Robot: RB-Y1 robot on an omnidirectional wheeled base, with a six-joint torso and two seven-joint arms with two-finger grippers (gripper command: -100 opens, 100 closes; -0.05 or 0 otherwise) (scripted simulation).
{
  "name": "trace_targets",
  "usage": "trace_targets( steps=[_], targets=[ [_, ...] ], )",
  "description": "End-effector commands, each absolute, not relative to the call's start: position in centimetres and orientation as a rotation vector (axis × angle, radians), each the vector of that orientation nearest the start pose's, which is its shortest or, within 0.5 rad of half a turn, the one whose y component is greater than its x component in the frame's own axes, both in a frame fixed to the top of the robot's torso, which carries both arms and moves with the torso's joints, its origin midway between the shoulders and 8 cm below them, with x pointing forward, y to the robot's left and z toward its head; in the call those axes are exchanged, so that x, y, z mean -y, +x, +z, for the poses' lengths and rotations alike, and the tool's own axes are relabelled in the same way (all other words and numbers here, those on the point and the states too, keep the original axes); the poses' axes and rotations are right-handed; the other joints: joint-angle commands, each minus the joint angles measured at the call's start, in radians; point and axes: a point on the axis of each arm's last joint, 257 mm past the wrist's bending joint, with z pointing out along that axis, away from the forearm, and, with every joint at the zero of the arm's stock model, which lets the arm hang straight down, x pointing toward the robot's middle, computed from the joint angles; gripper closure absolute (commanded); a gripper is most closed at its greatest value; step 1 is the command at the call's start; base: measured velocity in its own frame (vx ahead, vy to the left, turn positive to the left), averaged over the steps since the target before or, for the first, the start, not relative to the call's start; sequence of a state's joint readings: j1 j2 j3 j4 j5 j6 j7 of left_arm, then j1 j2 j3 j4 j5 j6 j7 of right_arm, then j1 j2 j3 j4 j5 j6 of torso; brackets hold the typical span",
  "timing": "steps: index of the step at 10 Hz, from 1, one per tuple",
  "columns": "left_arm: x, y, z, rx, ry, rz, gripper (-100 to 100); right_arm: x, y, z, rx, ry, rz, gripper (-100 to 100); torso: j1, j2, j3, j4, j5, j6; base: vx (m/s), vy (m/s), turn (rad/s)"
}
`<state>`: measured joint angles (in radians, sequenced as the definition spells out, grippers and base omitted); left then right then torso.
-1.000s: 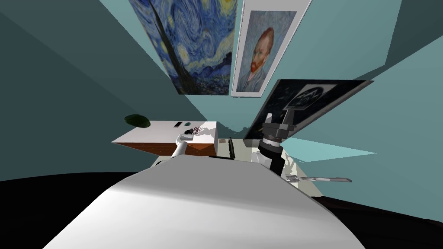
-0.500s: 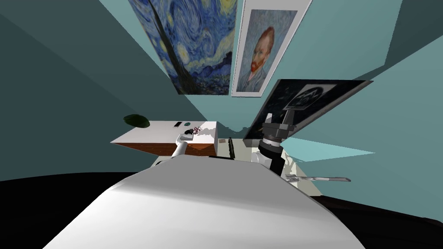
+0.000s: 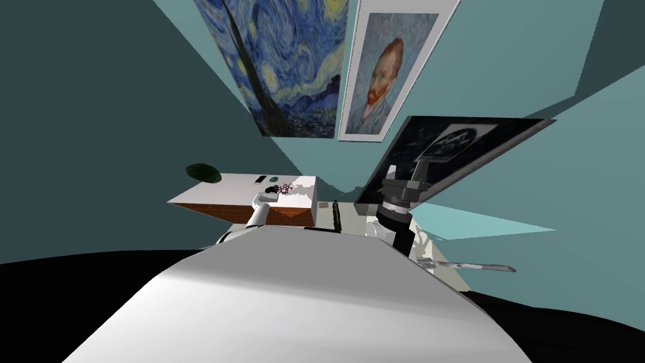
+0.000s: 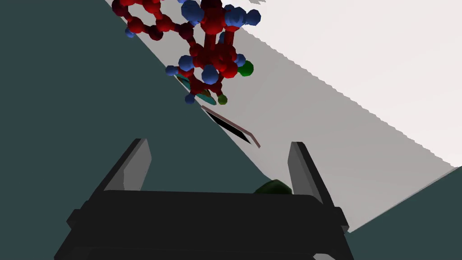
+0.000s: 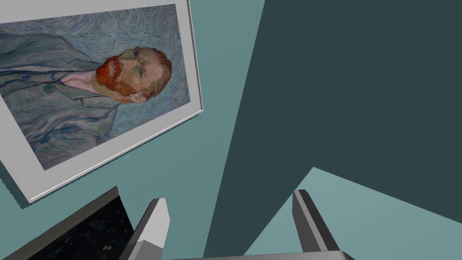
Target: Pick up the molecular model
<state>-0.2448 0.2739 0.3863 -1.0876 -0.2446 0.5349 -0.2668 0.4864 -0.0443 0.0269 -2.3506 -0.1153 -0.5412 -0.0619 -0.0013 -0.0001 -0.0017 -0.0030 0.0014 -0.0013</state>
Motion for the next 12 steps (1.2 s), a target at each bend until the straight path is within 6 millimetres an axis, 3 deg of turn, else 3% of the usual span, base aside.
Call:
trace_targets(
  steps=[1,3,4,8,9,10,11,12],
  targets=[
    [-53.8,49.1,-37.9,-1.666,-1.423,-0.051,-100,27.4,32.2,6.6,-0.478,0.622,1.496,0,0.0,0.0,0.0,0.0,0.0,0.0,-0.007,-0.113,0.034],
    [-55.3,49.4,-36.9,-1.665,-1.404,-0.028,-100,27.4,32.2,6.6,-0.478,0.622,1.497,0,-0.002,-0.001,0.0,0.0,0.0,0.0,-0.013,-0.095,0.03],
    [-53.5,48.7,-38.8,-1.657,-1.445,-0.07,-100,27.4,32.2,6.6,-0.478,0.622,1.497,0,-0.001,-0.001,0.0,0.0,0.0,0.0,0.006,-0.022,-0.228],
    [-49.9,47.6,-41.4,-1.651,-1.499,-0.135,-100,27.4,32.2,6.6,-0.478,0.622,1.496,0,0.007,-0.003,-0.002,-0.001,0.002,0.0,0.022,0.035,-0.047],
    [-50.6,47.9,-40.8,-1.651,-1.486,-0.123,-100,27.4,32.2,6.6,-0.478,0.622,1.496,0,0.006,-0.002,-0.001,-0.001,0.002,0.0,0.002,0.005,-0.01],
    [-50.4,47.8,-40.9,-1.65,-1.489,-0.126,0,27.4,32.2,6.6,-0.478,0.622,1.496,0,0.005,-0.002,-0.001,0.0,0.001,0.0,0.0,0.0,0.0],
    [-51.9,47.2,-41.1,-1.633,-1.503,-0.114,-100,27.4,32.2,6.6,-0.478,0.622,1.496,0,0.005,-0.001,-0.001,0.0,0.001,0.0,0.002,-0.006,-0.159],
    [-53.4,46.6,-41.3,-1.616,-1.517,-0.102,-100,27.4,32.2,6.6,-0.478,0.622,1.496,0,0.005,-0.001,-0.001,0.0,0.001,0.001,0.009,-0.011,-0.212]
  ],
)
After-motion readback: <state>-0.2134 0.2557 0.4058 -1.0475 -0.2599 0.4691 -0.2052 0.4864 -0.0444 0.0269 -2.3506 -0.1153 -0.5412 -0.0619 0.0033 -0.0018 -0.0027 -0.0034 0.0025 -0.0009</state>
